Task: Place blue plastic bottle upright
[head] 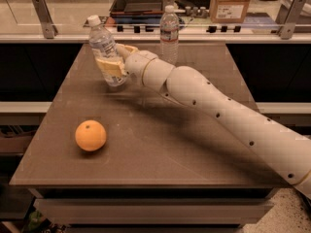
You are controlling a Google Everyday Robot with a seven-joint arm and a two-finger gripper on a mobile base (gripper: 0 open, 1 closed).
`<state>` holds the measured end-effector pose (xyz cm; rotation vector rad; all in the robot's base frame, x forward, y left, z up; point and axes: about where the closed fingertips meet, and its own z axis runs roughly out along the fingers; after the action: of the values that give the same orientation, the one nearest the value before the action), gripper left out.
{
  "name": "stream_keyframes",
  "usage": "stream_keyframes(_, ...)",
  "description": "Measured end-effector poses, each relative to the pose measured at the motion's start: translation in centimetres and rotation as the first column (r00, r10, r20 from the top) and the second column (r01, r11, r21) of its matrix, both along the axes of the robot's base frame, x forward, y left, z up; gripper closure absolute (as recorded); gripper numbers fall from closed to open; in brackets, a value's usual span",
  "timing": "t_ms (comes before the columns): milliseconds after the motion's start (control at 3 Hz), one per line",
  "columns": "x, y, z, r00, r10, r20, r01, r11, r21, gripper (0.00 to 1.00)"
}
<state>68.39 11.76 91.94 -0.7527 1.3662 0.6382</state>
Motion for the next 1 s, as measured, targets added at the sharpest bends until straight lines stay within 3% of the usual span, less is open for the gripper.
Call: stream_keyframes(1000, 0.43, 0.45, -1.00, 0.9991, -0.023, -0.035, 0.023, 1.000, 0.012, 1.00)
